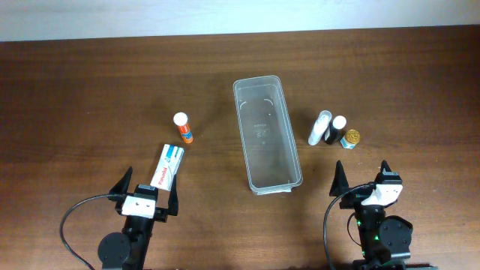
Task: Pack container
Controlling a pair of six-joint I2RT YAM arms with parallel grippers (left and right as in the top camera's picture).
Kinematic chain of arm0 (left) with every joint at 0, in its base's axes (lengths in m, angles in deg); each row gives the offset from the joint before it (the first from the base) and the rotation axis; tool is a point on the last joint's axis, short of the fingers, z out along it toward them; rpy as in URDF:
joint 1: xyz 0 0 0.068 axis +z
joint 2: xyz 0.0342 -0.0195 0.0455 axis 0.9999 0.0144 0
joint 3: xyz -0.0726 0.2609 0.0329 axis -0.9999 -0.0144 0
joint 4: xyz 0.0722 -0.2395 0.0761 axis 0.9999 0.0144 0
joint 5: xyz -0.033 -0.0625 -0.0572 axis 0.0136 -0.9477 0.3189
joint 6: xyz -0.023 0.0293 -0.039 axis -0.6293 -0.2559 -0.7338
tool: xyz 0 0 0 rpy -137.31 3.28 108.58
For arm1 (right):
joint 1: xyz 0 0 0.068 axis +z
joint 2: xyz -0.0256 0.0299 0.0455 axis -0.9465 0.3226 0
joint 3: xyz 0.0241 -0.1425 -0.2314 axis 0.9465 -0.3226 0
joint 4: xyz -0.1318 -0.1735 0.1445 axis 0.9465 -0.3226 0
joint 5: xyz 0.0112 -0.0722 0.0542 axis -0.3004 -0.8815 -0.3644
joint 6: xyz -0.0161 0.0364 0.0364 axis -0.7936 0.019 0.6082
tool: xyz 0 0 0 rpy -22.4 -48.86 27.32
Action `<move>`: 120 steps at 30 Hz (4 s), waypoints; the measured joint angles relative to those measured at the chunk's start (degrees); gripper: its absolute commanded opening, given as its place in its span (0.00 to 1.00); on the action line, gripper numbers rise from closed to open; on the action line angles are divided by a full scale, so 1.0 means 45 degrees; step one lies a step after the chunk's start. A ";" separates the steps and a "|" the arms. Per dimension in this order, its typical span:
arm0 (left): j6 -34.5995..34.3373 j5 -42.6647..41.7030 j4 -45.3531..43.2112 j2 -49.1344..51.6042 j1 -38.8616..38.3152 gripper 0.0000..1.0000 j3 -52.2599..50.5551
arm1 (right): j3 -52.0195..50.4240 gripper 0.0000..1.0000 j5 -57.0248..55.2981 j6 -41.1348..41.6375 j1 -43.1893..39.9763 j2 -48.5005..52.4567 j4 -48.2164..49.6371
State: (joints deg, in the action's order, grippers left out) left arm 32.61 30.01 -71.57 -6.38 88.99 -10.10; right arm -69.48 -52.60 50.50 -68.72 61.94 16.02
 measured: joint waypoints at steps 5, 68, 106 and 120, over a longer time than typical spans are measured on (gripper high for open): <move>0.0000 -0.0005 0.0000 0.0000 0.0000 0.99 0.0000 | 0.0000 0.98 0.0000 -0.0010 0.0000 0.0000 0.0005; -0.1341 0.0481 0.1724 1.5514 0.0000 0.99 1.0074 | 1.7490 0.92 -0.0039 0.4920 0.2395 2.0672 -1.0715; -0.1341 0.0481 0.3099 1.6058 0.0000 0.99 1.0074 | 1.7490 0.70 -0.1010 0.7912 0.2550 2.2391 -0.9972; -0.1341 0.0481 0.3099 1.6058 0.0000 0.99 1.0074 | 1.7490 0.70 -0.1010 0.7946 0.2550 2.3023 -0.9972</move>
State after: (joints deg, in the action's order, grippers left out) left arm 26.58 32.17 -57.63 65.88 88.99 35.23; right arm 9.22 -57.15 86.26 -57.25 165.54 -28.85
